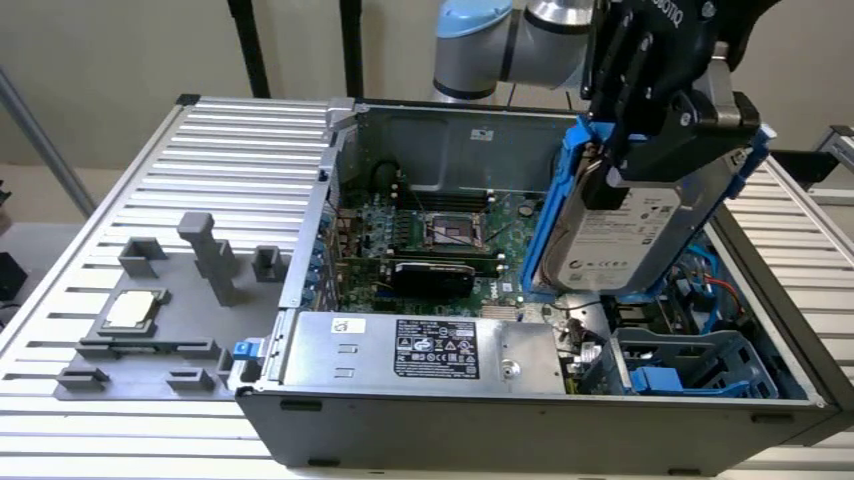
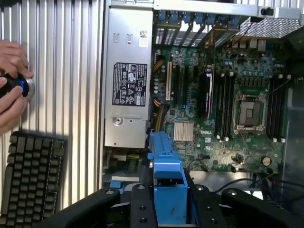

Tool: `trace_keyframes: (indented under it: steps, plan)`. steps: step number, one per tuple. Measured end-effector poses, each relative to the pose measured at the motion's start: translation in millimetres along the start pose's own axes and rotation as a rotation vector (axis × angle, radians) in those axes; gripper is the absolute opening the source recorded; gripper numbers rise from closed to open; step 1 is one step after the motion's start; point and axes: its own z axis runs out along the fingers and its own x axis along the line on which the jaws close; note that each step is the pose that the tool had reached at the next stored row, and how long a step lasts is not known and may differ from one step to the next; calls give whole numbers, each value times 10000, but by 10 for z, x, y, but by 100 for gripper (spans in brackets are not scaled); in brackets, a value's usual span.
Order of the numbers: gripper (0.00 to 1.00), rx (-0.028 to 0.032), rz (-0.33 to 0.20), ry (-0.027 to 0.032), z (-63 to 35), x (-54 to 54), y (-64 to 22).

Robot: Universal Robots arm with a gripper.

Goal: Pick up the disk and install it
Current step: 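Pick up the disk, then insert the disk into the insertion slot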

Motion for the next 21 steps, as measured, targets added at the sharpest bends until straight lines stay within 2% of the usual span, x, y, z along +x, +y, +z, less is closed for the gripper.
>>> trace_keyframes:
  steps: [10, 21]
  plan:
    - [0, -65, 3, -1, -12, 297, -239]
    - [0, -84, 3, -3, 8, 379, -728]
